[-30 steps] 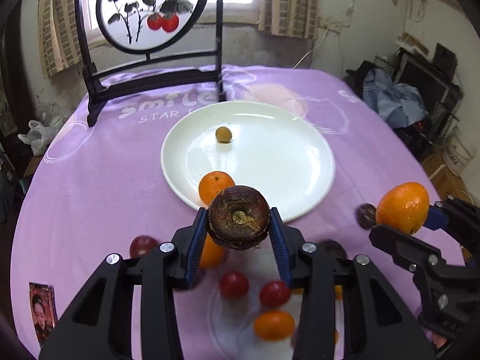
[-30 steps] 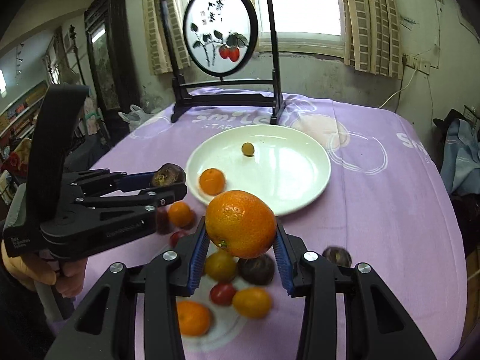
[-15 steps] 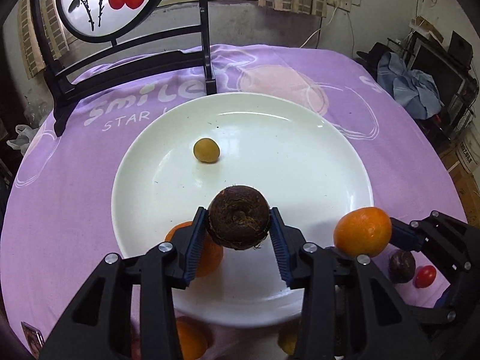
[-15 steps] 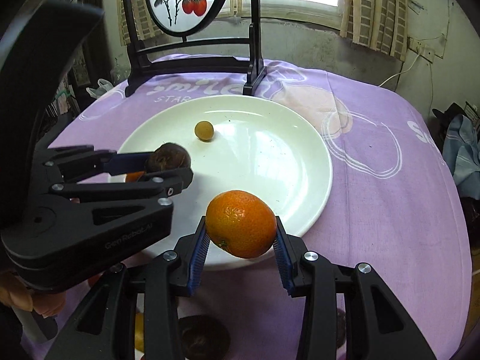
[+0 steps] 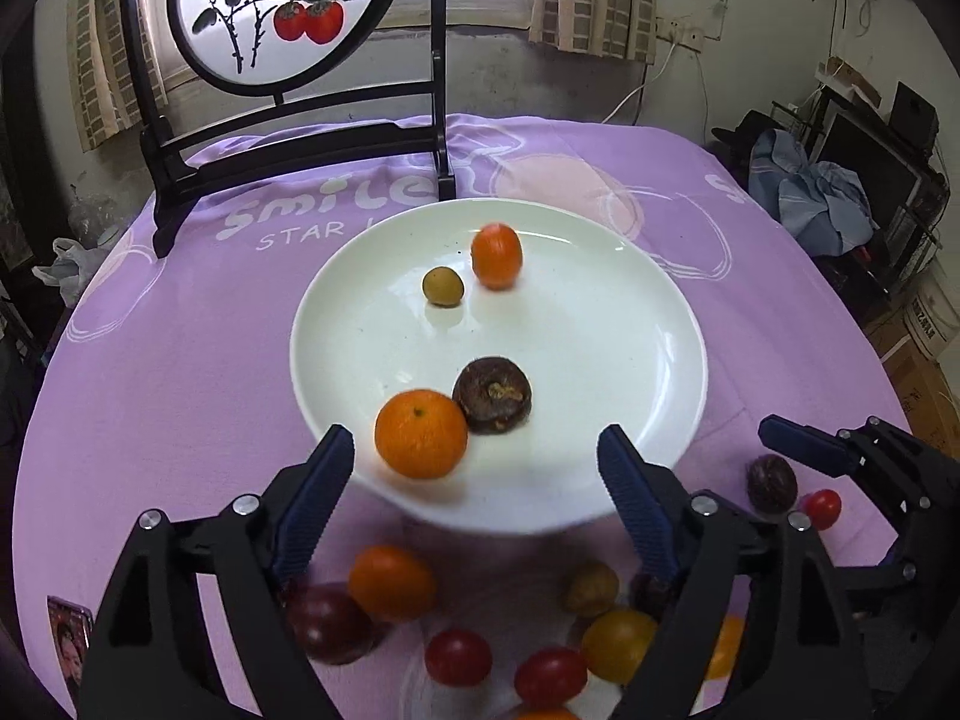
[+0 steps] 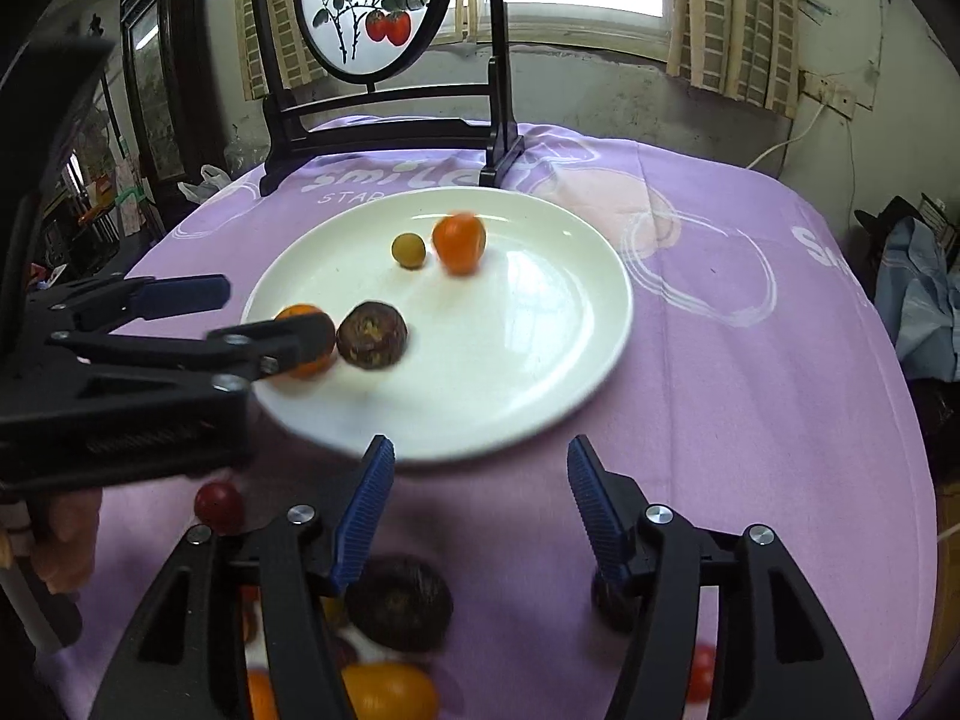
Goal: Organize fruits
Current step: 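Move both held fruits over the white plate and open both tools, then grasp a mandarin with the right tool while the left tool grasps an orange tomato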
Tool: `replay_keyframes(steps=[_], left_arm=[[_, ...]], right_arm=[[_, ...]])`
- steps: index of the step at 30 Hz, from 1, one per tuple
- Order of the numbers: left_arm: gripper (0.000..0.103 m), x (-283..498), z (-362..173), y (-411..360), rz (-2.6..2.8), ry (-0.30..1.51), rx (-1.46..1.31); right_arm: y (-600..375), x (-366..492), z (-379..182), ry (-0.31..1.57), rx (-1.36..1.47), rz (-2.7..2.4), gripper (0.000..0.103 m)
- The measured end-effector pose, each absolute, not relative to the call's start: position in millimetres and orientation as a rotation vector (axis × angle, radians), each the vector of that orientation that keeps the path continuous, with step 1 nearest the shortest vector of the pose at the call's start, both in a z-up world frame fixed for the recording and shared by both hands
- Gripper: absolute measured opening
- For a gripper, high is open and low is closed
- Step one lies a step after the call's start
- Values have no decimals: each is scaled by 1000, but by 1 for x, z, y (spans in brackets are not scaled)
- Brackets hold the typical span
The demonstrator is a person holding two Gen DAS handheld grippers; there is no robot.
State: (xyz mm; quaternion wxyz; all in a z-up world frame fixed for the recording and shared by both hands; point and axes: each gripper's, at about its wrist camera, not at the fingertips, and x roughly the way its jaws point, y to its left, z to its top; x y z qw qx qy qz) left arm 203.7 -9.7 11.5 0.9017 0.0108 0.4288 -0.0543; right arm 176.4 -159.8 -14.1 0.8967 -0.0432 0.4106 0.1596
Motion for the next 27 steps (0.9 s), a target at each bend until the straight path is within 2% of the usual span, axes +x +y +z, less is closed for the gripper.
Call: replay_keyframes(steps=[13, 27], left_arm=[[89, 76, -2, -1, -133, 879, 3], [89, 23, -30, -10, -158, 947, -4]], right_arm=[[-200, 82, -27, 867, 4, 320, 65], [-201, 31, -47, 907, 31, 351, 67]])
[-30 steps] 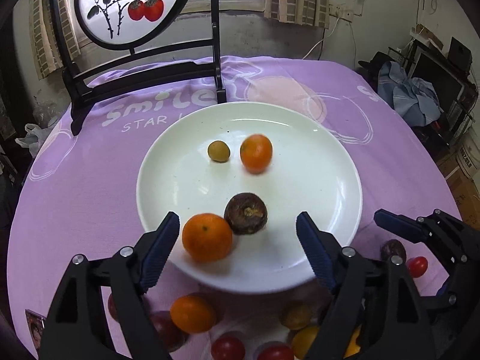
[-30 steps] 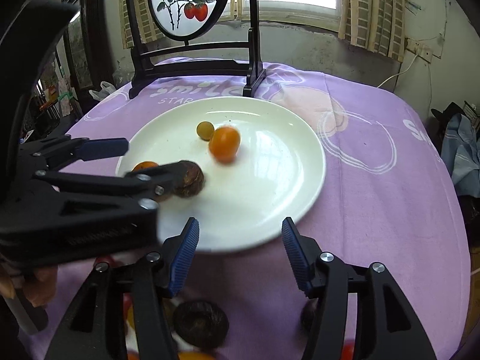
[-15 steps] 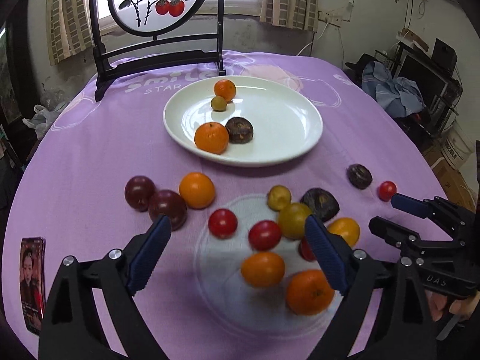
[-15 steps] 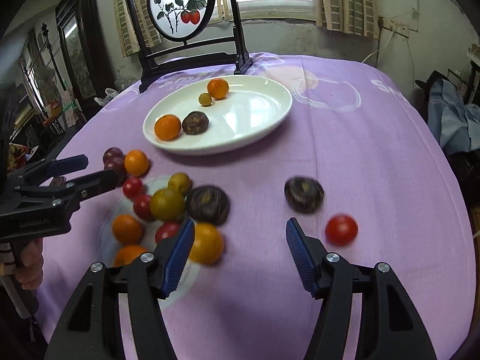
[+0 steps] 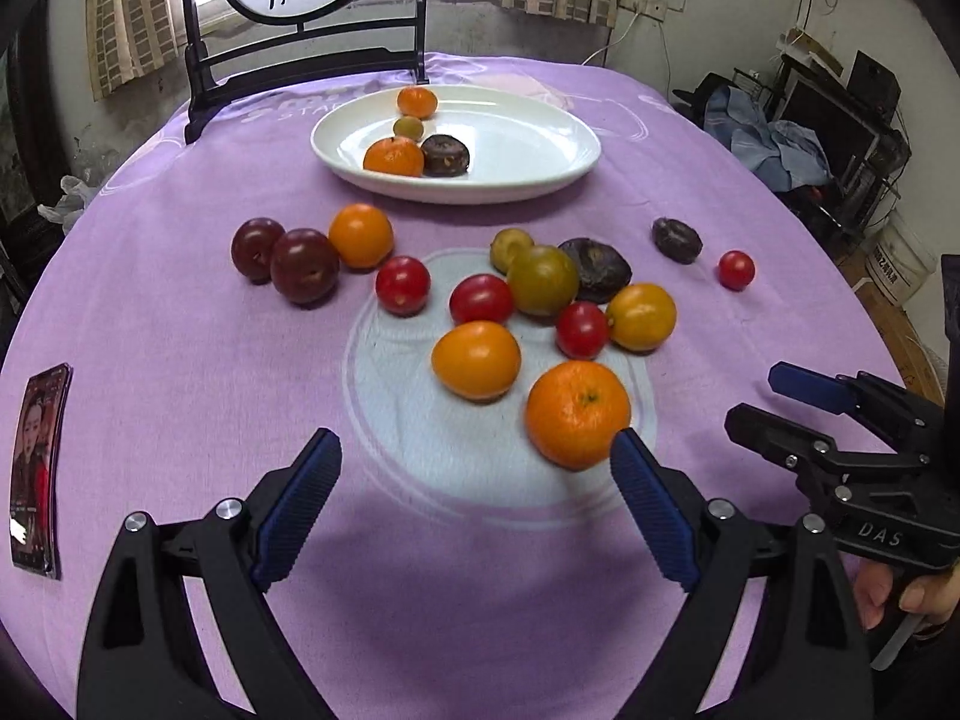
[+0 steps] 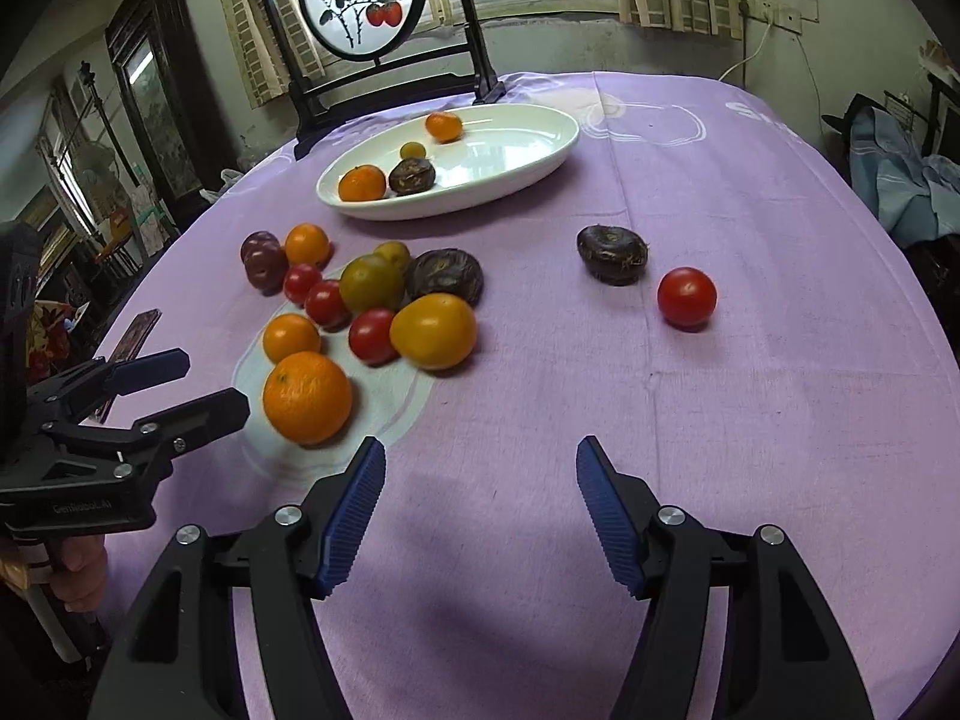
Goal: Organize fruits
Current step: 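Grasp a mandarin with the right tool while the left tool grasps an orange tomato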
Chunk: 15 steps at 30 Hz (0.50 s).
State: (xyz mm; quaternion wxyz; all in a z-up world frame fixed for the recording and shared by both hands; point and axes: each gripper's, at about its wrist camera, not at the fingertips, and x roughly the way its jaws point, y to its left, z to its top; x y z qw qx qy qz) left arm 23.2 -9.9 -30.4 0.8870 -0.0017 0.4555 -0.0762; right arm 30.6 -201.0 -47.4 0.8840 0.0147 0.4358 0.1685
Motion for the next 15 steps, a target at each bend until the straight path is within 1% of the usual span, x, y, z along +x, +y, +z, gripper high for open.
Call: replay_keyframes(steps=[9, 15], left_arm=[[89, 27, -42, 17, -85, 971, -24], [93, 30, -47, 34, -64, 967, -47]], right_arm=[[-158, 32, -53, 950, -36, 435, 67], [-124, 43, -61, 998, -96, 472, 67]])
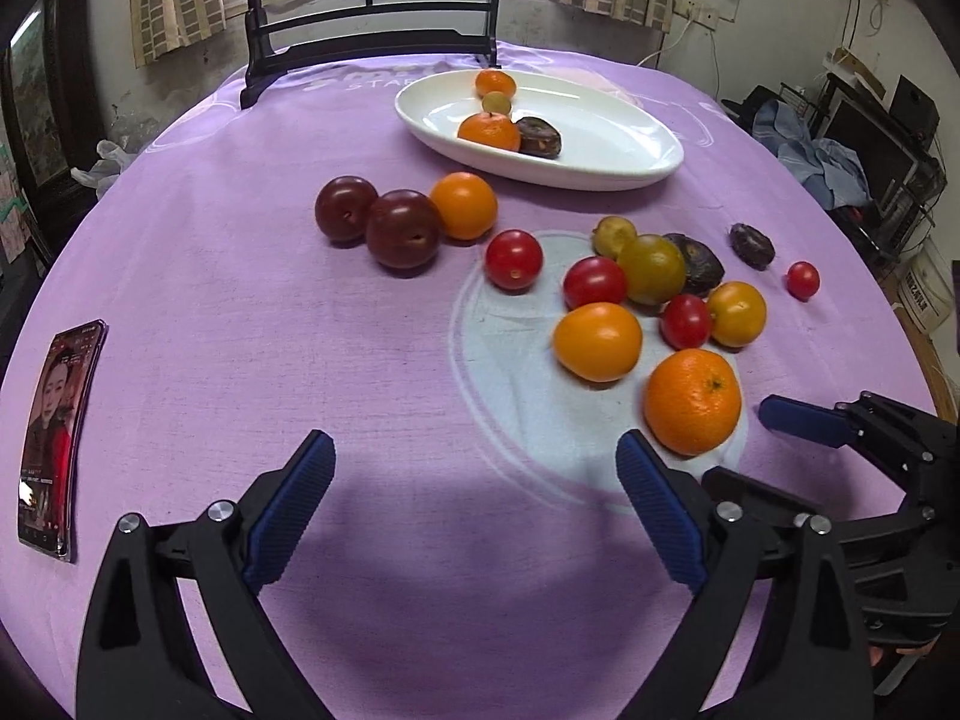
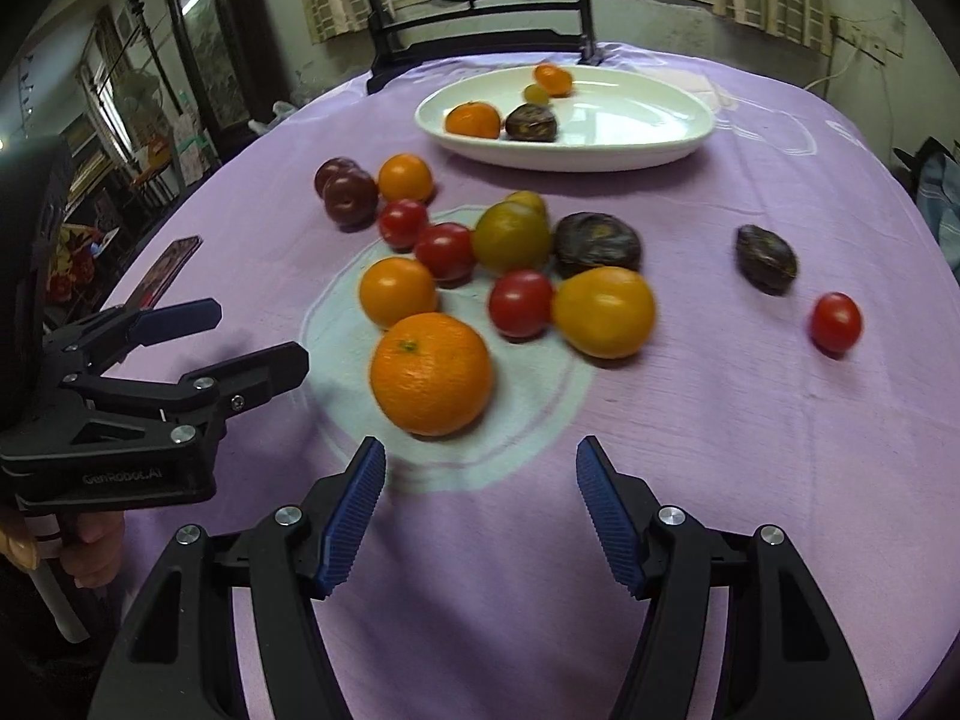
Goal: Organize fruits
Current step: 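Grasp a mandarin with the right tool while the left tool grasps an orange tomato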
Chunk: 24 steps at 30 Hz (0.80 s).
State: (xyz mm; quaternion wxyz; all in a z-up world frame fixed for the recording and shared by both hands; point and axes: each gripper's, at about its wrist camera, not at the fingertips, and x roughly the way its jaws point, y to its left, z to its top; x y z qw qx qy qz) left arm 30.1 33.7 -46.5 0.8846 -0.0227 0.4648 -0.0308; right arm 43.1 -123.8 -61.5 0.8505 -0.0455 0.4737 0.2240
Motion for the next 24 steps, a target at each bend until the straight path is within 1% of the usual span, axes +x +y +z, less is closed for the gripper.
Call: replay_keyframes(steps=[6, 9, 10, 12, 18, 24], left_arm=[[93, 35, -53, 52, -35, 983, -97], [93, 36, -51, 59, -25, 977, -108], [93, 36, -50, 61, -19, 974, -104], [93, 37, -48, 64, -6, 970, -104], [93, 38, -46, 60, 4, 982, -103], [93, 41, -46, 34, -40, 982, -59]], right_arm=[[-102, 56, -62, 999, -139, 465, 68], [-96, 61, -62, 998, -137, 470, 66], [-94, 62, -61, 994, -137, 468, 63], [-93, 63, -62, 987, -143, 453, 46], [-111, 59, -61, 993, -83, 467, 45], [-148, 46, -57, 982, -28, 440, 45]])
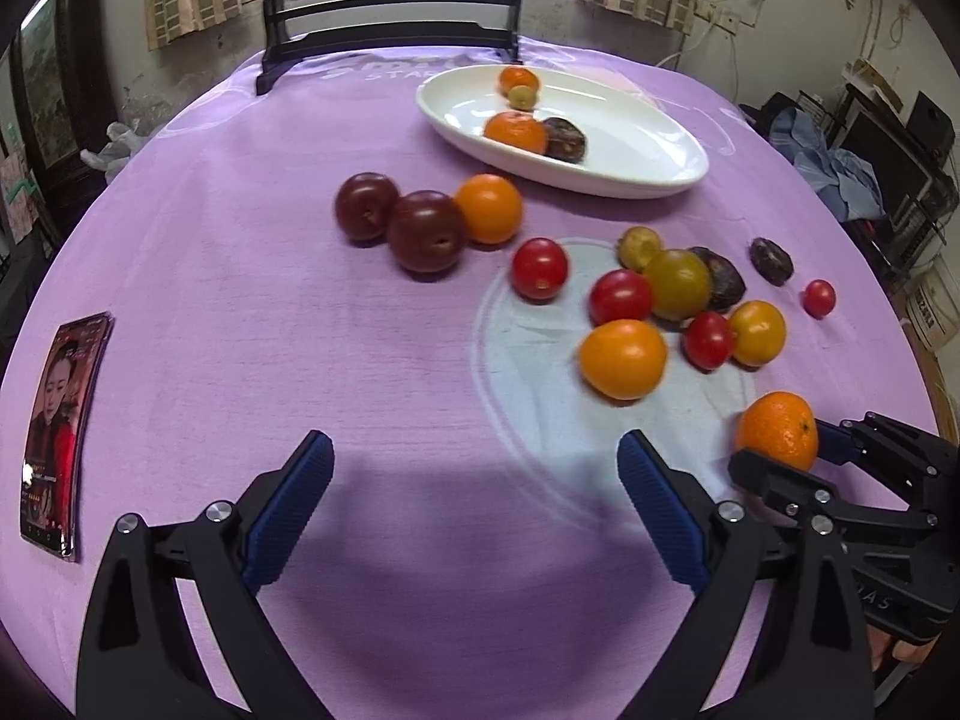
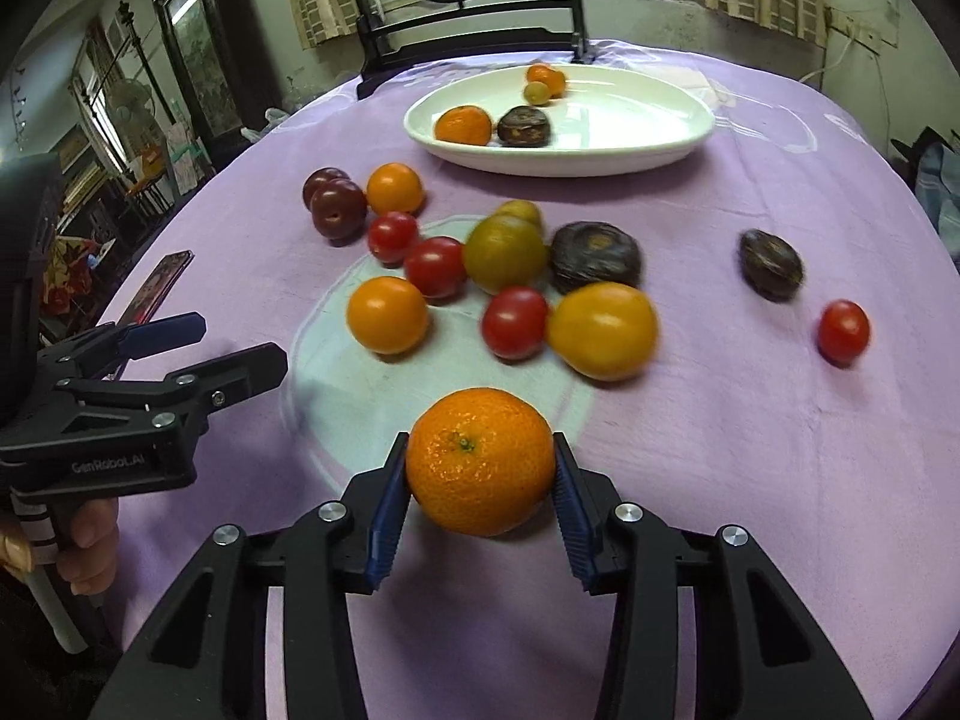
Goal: Organize fruits
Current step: 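Grasp a mandarin with the right tool while the left tool grasps an orange tomato, then lower both held fruits onto the white plate and open both tools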
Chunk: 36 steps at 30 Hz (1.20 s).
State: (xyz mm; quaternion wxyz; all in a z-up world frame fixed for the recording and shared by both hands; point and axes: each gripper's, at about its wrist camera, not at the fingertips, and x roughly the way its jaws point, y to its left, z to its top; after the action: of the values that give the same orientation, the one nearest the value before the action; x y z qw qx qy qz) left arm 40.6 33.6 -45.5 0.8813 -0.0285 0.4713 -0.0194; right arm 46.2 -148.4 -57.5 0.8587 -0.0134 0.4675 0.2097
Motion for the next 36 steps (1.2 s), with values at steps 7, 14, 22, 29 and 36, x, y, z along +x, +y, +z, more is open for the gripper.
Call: replay_keyframes(steps=[7, 14, 22, 29, 36], left_arm=[[93, 56, -52, 0, -68, 996, -10], [72, 77, -63, -21, -88, 1025, 26], [40, 78, -61, -21, -159, 1022, 5], [40, 62, -45, -1, -162, 999, -51], [40, 51, -3, 10, -186, 909, -33]], right_arm=[[-190, 38, -58, 963, 49, 396, 45], [-200, 37, -58, 952, 77, 412, 45], [-199, 37, -56, 950, 80, 414, 45], [-195, 33, -44, 924, 67, 417, 45], [-190, 32, -19, 865, 38, 427, 45]])
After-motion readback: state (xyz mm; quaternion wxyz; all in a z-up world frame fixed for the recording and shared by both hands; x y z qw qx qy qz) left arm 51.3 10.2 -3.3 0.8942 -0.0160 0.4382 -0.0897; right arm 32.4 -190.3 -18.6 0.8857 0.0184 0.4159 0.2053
